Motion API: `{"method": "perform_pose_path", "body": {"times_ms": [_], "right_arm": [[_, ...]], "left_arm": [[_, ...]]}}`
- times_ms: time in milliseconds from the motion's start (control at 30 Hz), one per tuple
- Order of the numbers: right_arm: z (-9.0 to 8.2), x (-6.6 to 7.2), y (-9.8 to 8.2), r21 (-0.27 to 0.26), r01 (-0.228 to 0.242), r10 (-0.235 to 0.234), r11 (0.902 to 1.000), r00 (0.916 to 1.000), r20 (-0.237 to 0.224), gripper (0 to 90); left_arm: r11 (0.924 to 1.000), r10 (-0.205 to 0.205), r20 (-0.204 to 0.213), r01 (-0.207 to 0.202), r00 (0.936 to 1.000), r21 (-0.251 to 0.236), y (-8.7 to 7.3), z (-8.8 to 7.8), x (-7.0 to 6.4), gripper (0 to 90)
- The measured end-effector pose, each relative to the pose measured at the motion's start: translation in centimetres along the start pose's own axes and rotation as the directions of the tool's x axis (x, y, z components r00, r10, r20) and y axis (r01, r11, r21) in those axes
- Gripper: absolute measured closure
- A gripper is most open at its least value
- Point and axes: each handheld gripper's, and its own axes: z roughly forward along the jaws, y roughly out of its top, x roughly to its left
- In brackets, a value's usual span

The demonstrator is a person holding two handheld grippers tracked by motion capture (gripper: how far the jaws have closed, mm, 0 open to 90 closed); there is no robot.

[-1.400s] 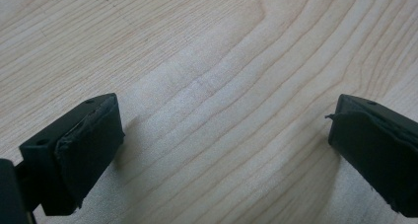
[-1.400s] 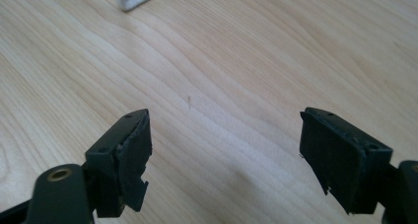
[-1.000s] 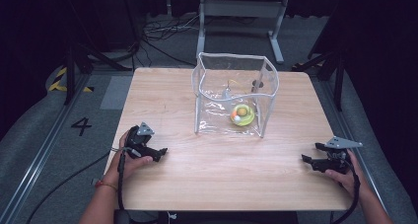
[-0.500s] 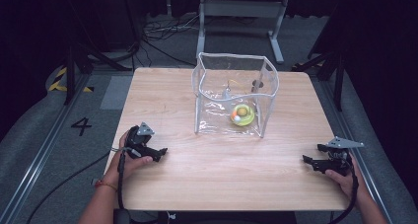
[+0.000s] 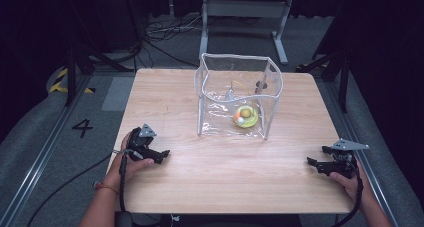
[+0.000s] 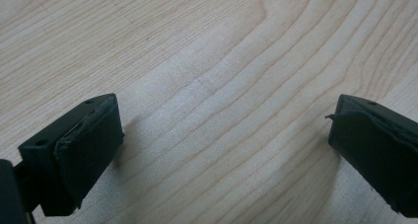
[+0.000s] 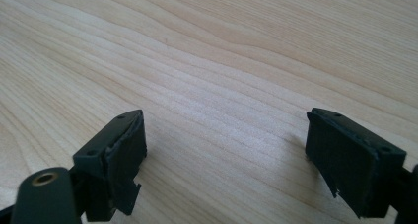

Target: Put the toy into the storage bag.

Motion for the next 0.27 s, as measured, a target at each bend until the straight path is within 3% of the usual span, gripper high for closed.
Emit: {"method": "perform_pose_path", "body": {"times_ms": [267], "right_arm": [[0.00,0.00,0.00,0.000,0.000,0.000,1.0000,1.0000,0.000,15.9]], "left_arm": [[1.0000,0.000,0.000,0.000,1.0000,0.000,0.00,0.00,0.00,0.4]]}}
